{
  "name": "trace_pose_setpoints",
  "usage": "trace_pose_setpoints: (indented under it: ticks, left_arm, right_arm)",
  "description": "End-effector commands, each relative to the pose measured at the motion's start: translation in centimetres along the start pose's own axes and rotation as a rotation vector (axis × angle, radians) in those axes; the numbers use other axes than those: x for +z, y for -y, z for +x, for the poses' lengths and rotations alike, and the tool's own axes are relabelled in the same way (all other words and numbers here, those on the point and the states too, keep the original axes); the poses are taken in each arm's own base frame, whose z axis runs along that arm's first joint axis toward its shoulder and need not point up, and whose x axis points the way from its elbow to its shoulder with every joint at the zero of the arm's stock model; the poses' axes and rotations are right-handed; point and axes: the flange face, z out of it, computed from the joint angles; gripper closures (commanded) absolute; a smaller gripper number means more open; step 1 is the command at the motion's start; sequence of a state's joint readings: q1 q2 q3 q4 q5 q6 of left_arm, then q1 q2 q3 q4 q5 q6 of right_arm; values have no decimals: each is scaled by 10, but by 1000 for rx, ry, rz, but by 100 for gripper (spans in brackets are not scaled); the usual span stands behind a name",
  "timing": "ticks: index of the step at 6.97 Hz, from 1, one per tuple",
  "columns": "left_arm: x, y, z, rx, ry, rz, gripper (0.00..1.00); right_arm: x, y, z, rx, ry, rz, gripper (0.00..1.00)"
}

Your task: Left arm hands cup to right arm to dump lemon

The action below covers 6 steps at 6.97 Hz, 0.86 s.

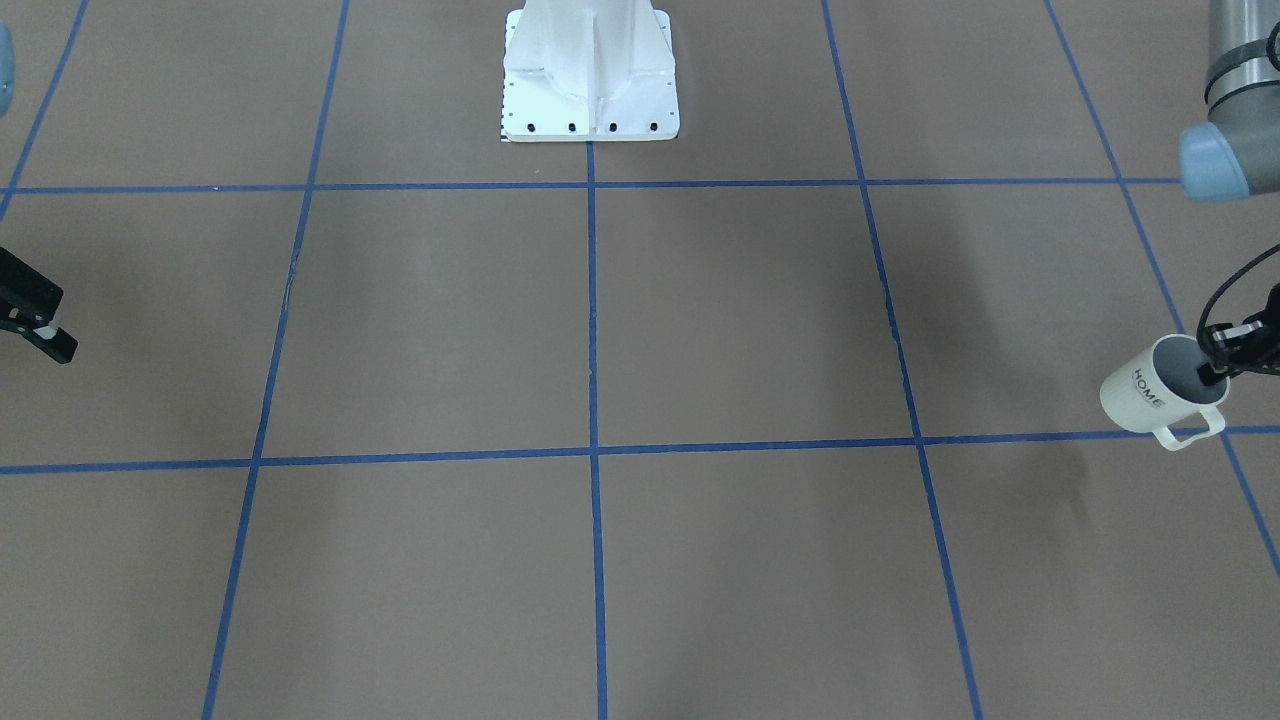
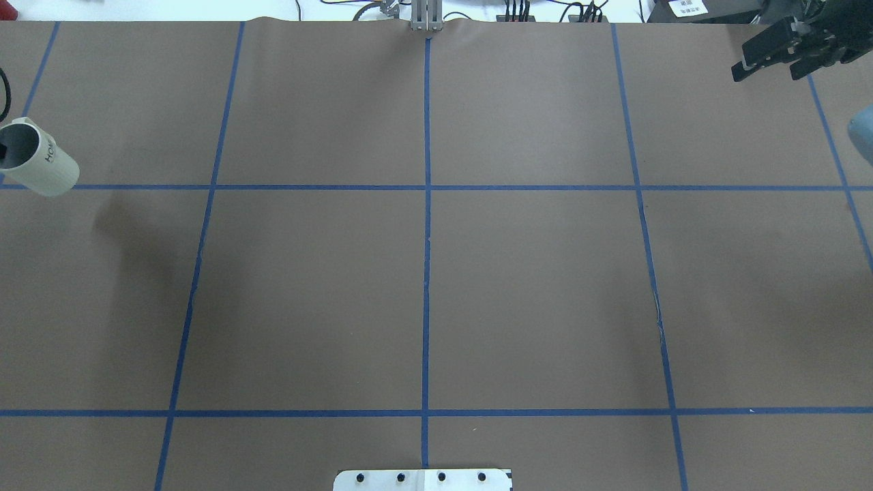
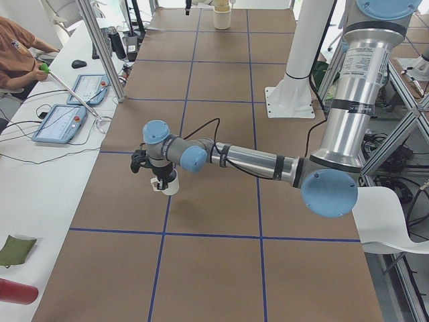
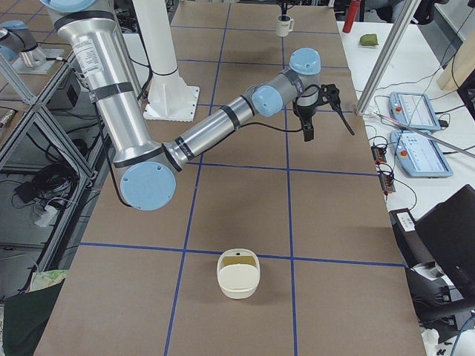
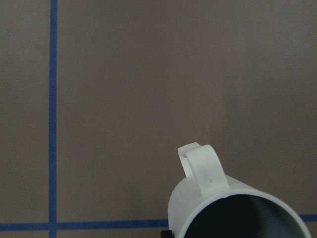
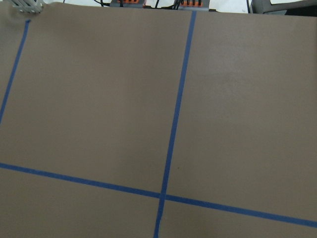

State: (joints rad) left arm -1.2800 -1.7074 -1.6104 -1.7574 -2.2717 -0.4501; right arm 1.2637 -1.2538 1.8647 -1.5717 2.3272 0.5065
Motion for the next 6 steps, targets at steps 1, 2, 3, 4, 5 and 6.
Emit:
trace_pose_setpoints:
  ticks: [1,2,3,4,5,6]
  left_arm:
    - [-3,-48,18,-27,4,-37,100]
    - [12,-61,42,-44,0,-68,100]
    - [19,-71,61,-49,-19,-68,100]
    - [33,-88,59,-34,-18,-76,100]
    - [43,-94,67,-35,-14,-93,100]
    - [51,-98,71,-32,-9,-108,100]
  right_arm:
    - [9,-26,27,14,-34,-61,0]
    - [13,-38,39,23,-42,-76,0]
    - [16,-49,49,8,-49,-89,0]
    - [20,-54,55,16,-54,-100,0]
    - [23,-58,58,42,-70,-130,0]
    - [20,-63,54,80,-92,-170,0]
